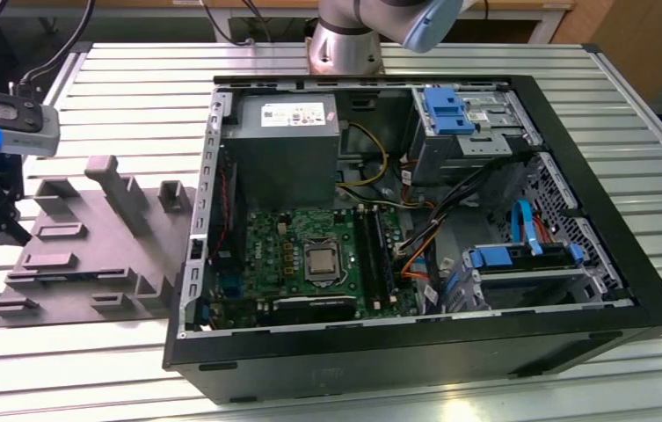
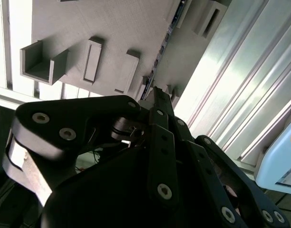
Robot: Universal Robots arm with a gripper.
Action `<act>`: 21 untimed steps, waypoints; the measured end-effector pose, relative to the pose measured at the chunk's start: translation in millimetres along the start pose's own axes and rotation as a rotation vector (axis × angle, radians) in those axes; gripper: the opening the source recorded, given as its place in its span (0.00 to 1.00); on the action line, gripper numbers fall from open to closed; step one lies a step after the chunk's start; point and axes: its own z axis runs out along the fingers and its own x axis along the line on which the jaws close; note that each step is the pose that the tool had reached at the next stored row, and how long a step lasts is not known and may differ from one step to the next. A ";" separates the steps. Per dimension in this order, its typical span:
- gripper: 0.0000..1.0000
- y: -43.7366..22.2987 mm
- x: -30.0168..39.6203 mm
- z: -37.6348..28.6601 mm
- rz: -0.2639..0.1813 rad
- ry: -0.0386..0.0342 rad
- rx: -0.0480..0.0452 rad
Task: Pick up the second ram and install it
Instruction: 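Pick up the second ram and move it above second insertion slot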
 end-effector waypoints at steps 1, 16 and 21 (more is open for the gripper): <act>0.11 0.0 0.0 0.5 0.000 0.0000 0.0000; 0.11 -0.4 0.1 5.7 -0.004 0.0003 -0.0001; 0.11 -0.5 0.2 7.1 -0.005 0.0004 -0.0002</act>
